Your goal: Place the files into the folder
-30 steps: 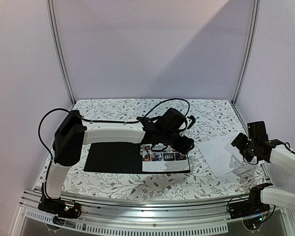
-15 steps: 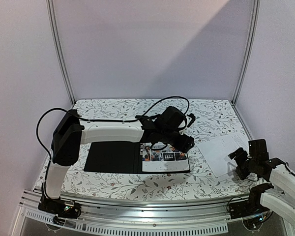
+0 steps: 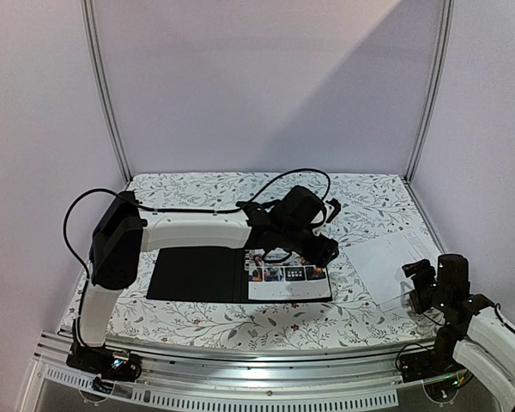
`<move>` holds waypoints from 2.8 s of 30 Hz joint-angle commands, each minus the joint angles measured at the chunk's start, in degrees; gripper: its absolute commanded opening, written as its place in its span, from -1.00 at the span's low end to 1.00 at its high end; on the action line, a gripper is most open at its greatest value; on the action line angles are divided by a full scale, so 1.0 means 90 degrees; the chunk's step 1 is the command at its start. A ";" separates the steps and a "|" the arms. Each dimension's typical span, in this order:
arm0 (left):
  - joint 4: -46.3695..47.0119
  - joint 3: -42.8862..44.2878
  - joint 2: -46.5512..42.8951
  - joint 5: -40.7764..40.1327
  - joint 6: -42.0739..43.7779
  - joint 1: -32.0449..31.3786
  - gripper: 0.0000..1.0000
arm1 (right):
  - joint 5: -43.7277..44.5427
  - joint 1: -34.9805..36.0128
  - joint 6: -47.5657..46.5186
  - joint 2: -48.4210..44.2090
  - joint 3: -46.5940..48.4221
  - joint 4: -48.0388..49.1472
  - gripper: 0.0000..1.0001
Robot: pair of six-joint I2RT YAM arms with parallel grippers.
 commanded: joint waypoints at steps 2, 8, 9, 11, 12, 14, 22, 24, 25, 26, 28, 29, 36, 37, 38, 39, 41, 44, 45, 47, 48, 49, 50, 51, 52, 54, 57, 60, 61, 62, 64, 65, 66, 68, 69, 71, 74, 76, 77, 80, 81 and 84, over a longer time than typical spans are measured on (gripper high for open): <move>-0.0158 0.0115 -0.0053 -0.0030 0.0089 -0.0027 0.51 | 0.0716 -0.0033 -0.0081 -0.0434 -0.1246 0.0851 0.66; -0.0199 0.0176 -0.0014 -0.0029 0.0089 -0.0027 0.51 | 0.1048 -0.0033 -0.0744 0.0164 -0.1196 0.2066 0.61; -0.0206 0.0177 0.0000 -0.0030 0.0089 -0.0028 0.50 | 0.1093 -0.0036 -0.0796 0.0323 -0.1174 0.2249 0.59; -0.0242 0.0207 -0.0002 -0.0022 0.0089 -0.0026 0.50 | 0.1134 -0.0033 -0.0822 0.0715 -0.1109 0.2685 0.57; -0.0257 0.0201 -0.0002 -0.0029 0.0089 -0.0026 0.50 | 0.1134 -0.0046 -0.0830 0.0957 -0.1070 0.2878 0.55; -0.0313 0.0200 -0.0035 -0.0030 0.0087 -0.0026 0.50 | 0.1004 -0.0090 -0.0754 0.1500 -0.1022 0.3289 0.50; -0.0341 -0.0189 -0.0438 -0.0350 0.0157 -0.0007 0.51 | 0.0251 -0.0190 -0.0198 0.2917 -0.0756 0.3885 0.01; -0.0312 -0.0285 -0.0485 -0.0362 0.0138 0.0003 0.51 | 0.0323 -0.0190 -0.0299 0.2886 -0.0720 0.3901 -0.22; -0.0309 -0.0310 -0.0495 -0.0369 0.0133 0.0002 0.50 | 0.0383 -0.0190 -0.0380 0.2855 -0.0697 0.3916 -0.37; -0.0307 -0.0326 -0.0499 -0.0372 0.0129 0.0003 0.50 | 0.0437 -0.0190 -0.0556 0.2808 -0.0639 0.3918 -0.52; -0.0320 -0.0348 -0.0498 -0.0369 0.0118 0.0012 0.50 | 0.0507 -0.0190 -0.0891 0.2769 -0.0469 0.3926 -0.80; -0.0324 -0.0356 -0.0505 -0.0369 0.0124 0.0013 0.50 | 0.0533 -0.0197 -0.1229 0.2777 -0.0252 0.3896 -0.92; -0.0560 -0.0394 -0.0677 -0.0786 0.0312 0.0104 0.50 | 0.0322 -0.0198 -0.3096 0.3311 0.1356 0.3650 -1.00; -0.0591 -0.0418 -0.0733 -0.0865 0.0337 0.0139 0.50 | 0.0165 -0.0202 -0.3306 0.3491 0.1635 0.3587 -1.00; -0.0619 -0.0461 -0.0797 -0.0946 0.0355 0.0183 0.50 | -0.0035 -0.0195 -0.3544 0.3743 0.1937 0.3535 -1.00; -0.0630 -0.0517 -0.0897 -0.1001 0.0356 0.0230 0.50 | -0.0316 -0.0199 -0.3667 0.3902 0.2212 0.3502 -1.00; -0.0626 -0.0649 -0.1040 -0.1070 0.0355 0.0336 0.51 | -0.0973 -0.0199 -0.3855 0.4242 0.2647 0.3552 -1.00; -0.0672 -0.0854 -0.1227 -0.1111 0.0335 0.0479 0.51 | -0.1318 -0.0199 -0.3709 0.4711 0.3267 0.3062 -1.00; -0.0679 -0.0935 -0.1272 -0.1097 0.0319 0.0519 0.51 | -0.1455 -0.0197 -0.3576 0.4807 0.3387 0.2819 -1.00; -0.0622 -0.1036 -0.1308 -0.0975 0.0270 0.0583 0.51 | -0.1692 -0.0197 -0.3213 0.4809 0.3351 0.2557 -0.78; -0.0562 -0.1057 -0.1295 -0.0878 0.0243 0.0608 0.51 | -0.1655 -0.0199 -0.3024 0.4757 0.3226 0.2453 -0.47; -0.0500 -0.1049 -0.1243 -0.0780 0.0204 0.0624 0.52 | -0.1562 -0.0199 -0.2856 0.4574 0.3036 0.2358 -0.24; -0.0466 -0.0977 -0.1141 -0.0661 0.0118 0.0650 0.52 | -0.1460 -0.0204 -0.2661 0.4379 0.2856 0.2305 -0.06; -0.0452 -0.0861 -0.1029 -0.0475 0.0019 0.0701 0.52 | -0.1334 -0.0200 -0.2585 0.4224 0.2715 0.2215 0.09; -0.0443 -0.0719 -0.0896 -0.0271 -0.0088 0.0727 0.51 | -0.1178 -0.0198 -0.2513 0.3964 0.2607 0.2092 0.23; -0.0351 -0.0426 -0.0646 0.0067 -0.0301 0.0742 0.51 | -0.0839 -0.0217 -0.2448 0.3657 0.2524 0.1743 0.45; -0.0121 0.0005 -0.0284 0.0747 -0.0609 0.0736 0.50 | -0.0756 -0.0558 -0.2277 0.3385 0.2382 0.1403 0.58; -0.0193 0.0480 0.0069 0.1109 -0.0796 0.0722 0.50 | -0.1239 -0.1302 -0.1759 0.3353 0.1937 0.1588 0.62; -0.0227 0.0559 0.0128 0.1142 -0.0791 0.0705 0.50 | -0.1405 -0.1470 -0.1631 0.3383 0.1788 0.1691 0.63; -0.0224 0.0569 0.0142 0.1139 -0.0786 0.0692 0.50 | -0.1532 -0.1600 -0.1501 0.3454 0.1658 0.1787 0.64; -0.0231 0.0470 0.0090 0.1115 -0.0755 0.0686 0.51 | -0.1681 -0.1734 -0.1401 0.3602 0.1491 0.1863 0.66; -0.0225 0.0399 0.0052 0.1084 -0.0735 0.0683 0.51 | -0.1723 -0.1775 -0.1387 0.3664 0.1419 0.1951 0.67; -0.0226 0.0328 0.0002 0.1032 -0.0709 0.0681 0.51 | -0.1754 -0.1801 -0.1385 0.3758 0.1346 0.2065 0.67; -0.0201 0.0190 -0.0081 0.0980 -0.0646 0.0684 0.51 | -0.1735 -0.1831 -0.1374 0.3842 0.1204 0.2321 0.68; -0.0183 0.0131 -0.0126 0.0974 -0.0630 0.0685 0.51 | -0.1708 -0.1851 -0.1389 0.3908 0.1157 0.2428 0.68; -0.0172 0.0083 -0.0162 0.0967 -0.0611 0.0679 0.51 | -0.1673 -0.1890 -0.1408 0.4003 0.1101 0.2591 0.69; -0.0163 0.0071 -0.0170 0.0965 -0.0597 0.0678 0.51 | -0.1591 -0.1931 -0.1526 0.4151 0.1046 0.2887 0.69; -0.0146 0.0052 -0.0178 0.0975 -0.0590 0.0677 0.51 | -0.1613 -0.1986 -0.1554 0.4268 0.0998 0.3147 0.69; -0.0136 0.0052 -0.0171 0.0974 -0.0591 0.0681 0.51 | -0.1641 -0.2010 -0.1554 0.4321 0.0967 0.3299 0.69; -0.0132 0.0049 -0.0161 0.0984 -0.0587 0.0687 0.51 | -0.1809 -0.2078 -0.1526 0.4596 0.0817 0.4013 0.68; -0.0133 0.0042 -0.0161 0.0985 -0.0585 0.0682 0.51 | -0.1925 -0.2113 -0.1488 0.4703 0.0739 0.4259 0.68; -0.0133 0.0015 -0.0168 0.0976 -0.0575 0.0679 0.51 | -0.2306 -0.2120 -0.1299 0.4998 0.0657 0.4828 0.64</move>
